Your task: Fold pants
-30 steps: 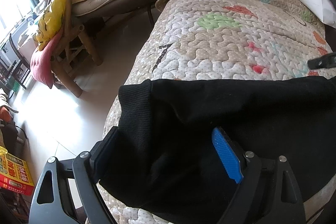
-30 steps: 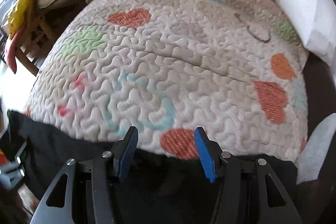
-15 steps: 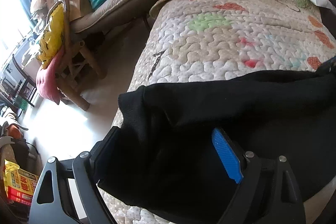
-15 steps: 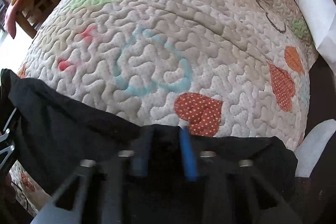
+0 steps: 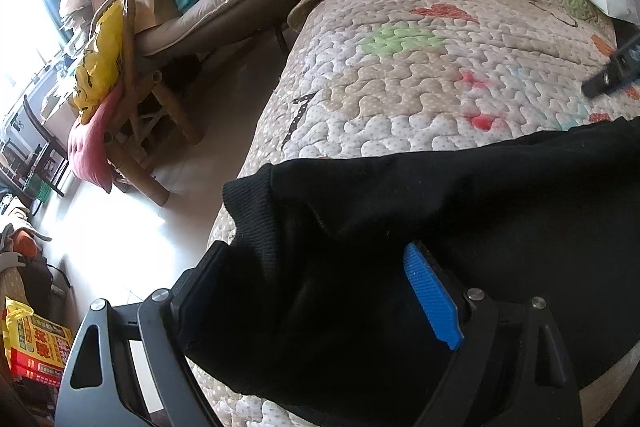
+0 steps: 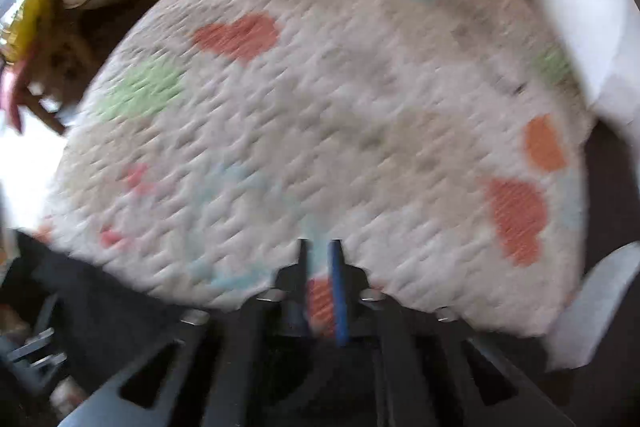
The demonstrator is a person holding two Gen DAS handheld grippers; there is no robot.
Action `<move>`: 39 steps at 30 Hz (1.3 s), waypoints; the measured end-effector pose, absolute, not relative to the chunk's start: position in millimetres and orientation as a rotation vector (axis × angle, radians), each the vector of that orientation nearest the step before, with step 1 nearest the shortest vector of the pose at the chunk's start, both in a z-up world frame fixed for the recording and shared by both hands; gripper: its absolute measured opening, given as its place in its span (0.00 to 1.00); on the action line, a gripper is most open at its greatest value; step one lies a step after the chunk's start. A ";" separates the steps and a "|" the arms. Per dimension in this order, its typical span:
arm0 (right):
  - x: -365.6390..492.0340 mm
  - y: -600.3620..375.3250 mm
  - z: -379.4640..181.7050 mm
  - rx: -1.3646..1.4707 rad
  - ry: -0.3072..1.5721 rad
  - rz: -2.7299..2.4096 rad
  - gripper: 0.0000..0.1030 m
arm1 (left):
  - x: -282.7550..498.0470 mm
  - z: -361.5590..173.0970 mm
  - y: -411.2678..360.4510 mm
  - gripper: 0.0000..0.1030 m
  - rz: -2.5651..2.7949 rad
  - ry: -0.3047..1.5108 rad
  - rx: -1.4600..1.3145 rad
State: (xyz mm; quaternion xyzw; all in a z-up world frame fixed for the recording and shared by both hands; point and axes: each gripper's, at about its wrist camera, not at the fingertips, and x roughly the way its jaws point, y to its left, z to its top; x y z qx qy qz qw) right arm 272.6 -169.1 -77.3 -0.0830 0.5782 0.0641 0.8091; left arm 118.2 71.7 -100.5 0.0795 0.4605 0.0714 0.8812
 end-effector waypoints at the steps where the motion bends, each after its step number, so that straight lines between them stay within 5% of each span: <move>1: 270.6 -165.6 -80.6 -0.167 1.268 0.156 0.75 | 118.2 -100.3 71.7 0.85 0.149 0.959 0.166; 2: 266.3 -161.5 -86.0 -0.171 1.295 0.173 0.82 | 117.5 -100.0 71.3 0.85 0.149 0.956 0.169; 4: 260.6 -153.5 -96.6 -0.228 1.323 0.176 0.79 | 115.6 -98.2 71.8 0.85 0.148 0.947 0.167; 5: 258.0 -149.1 -103.5 -0.265 1.345 0.166 0.69 | 114.8 -96.5 72.5 0.85 0.146 0.943 0.163; 6: 255.8 -146.4 -110.0 -0.294 1.362 0.149 0.42 | 114.5 -94.8 73.4 0.85 0.145 0.939 0.155; 7: 253.9 -144.7 -116.4 -0.305 1.380 0.143 0.27 | 114.9 -93.7 74.3 0.85 0.145 0.936 0.148; 9: 250.1 -140.0 -115.9 -0.275 1.379 0.167 0.08 | 117.6 -96.4 74.8 0.85 0.149 0.954 0.144; 20: 287.5 -112.5 -88.6 -0.391 1.156 -0.003 0.00 | 117.8 -102.1 77.4 0.87 0.154 0.972 0.112; 22: 289.7 -119.1 -82.0 -0.317 1.154 0.058 0.04 | 118.9 -102.1 79.6 0.87 0.154 0.977 0.100; 23: 285.8 -122.6 -80.2 -0.265 1.186 0.092 0.18 | 119.0 -102.0 79.2 0.87 0.155 0.979 0.099; 24: 279.6 -128.0 -78.6 -0.227 1.226 0.125 0.55 | 119.6 -102.0 79.7 0.87 0.156 0.979 0.099; 26: 265.6 -127.6 -76.1 -0.190 1.270 0.163 0.84 | 119.1 -101.9 78.4 0.87 0.159 0.975 0.109; 28: 254.3 -124.0 -79.8 -0.240 1.304 0.158 0.80 | 118.5 -101.8 78.6 0.87 0.157 0.972 0.114; 29: 247.5 -122.8 -84.3 -0.261 1.326 0.144 0.68 | 119.1 -101.7 78.4 0.87 0.158 0.974 0.111; 31: 238.0 -121.8 -95.1 -0.279 1.361 0.135 0.12 | 119.2 -101.7 78.1 0.87 0.156 0.978 0.105; 39: 253.1 -124.3 -98.6 -0.241 1.230 0.015 0.07 | 122.1 -99.3 88.9 0.86 0.120 1.007 0.064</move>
